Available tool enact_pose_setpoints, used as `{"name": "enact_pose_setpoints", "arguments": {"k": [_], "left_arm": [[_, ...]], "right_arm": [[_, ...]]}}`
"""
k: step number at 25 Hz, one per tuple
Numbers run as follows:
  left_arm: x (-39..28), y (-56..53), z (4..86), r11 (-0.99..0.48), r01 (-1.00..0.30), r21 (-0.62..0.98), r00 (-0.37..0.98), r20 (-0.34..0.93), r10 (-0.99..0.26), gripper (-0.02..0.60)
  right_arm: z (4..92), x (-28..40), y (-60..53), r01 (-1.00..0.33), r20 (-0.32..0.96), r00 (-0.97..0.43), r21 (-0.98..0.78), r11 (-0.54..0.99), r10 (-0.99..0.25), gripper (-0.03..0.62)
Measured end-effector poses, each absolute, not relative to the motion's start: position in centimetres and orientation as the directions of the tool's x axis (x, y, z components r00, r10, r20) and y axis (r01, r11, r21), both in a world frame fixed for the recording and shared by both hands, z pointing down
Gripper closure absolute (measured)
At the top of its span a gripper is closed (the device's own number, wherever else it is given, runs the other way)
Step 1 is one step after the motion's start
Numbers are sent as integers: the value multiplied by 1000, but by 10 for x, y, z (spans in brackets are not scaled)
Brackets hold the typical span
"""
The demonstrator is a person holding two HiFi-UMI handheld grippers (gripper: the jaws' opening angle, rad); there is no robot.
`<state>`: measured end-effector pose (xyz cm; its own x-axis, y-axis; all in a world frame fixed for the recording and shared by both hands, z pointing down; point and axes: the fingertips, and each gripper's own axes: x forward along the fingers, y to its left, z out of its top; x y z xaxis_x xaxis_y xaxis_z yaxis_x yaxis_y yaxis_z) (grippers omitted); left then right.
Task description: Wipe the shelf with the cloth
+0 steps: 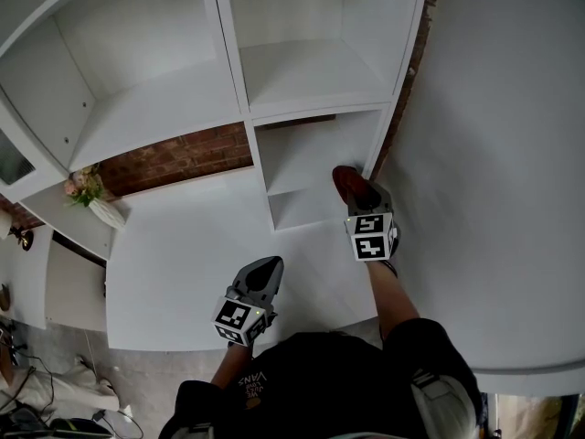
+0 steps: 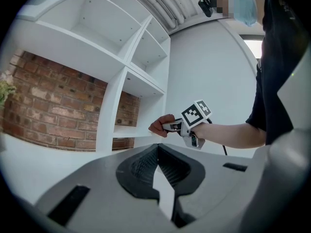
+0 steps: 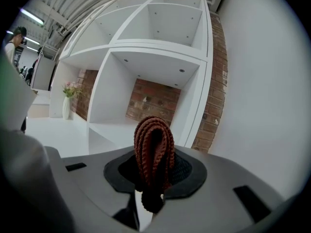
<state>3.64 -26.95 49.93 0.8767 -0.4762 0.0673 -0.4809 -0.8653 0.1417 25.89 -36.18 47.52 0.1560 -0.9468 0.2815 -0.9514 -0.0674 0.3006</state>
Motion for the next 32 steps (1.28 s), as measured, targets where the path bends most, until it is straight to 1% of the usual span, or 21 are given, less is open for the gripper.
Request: {"name": "enact_pose_setpoints", "arguments": {"k": [11,32], "left_arm": [[8,-274,500,-864,-486,131,874,78,-479,574],[-12,-261,530,-881,-441,172,897,130,-423,574]], "right_arm": [[482,219,-320,-975,263,98,217,-40,-960,502],[527,163,-238,-995,323,88,75,-67,-942,502]]}}
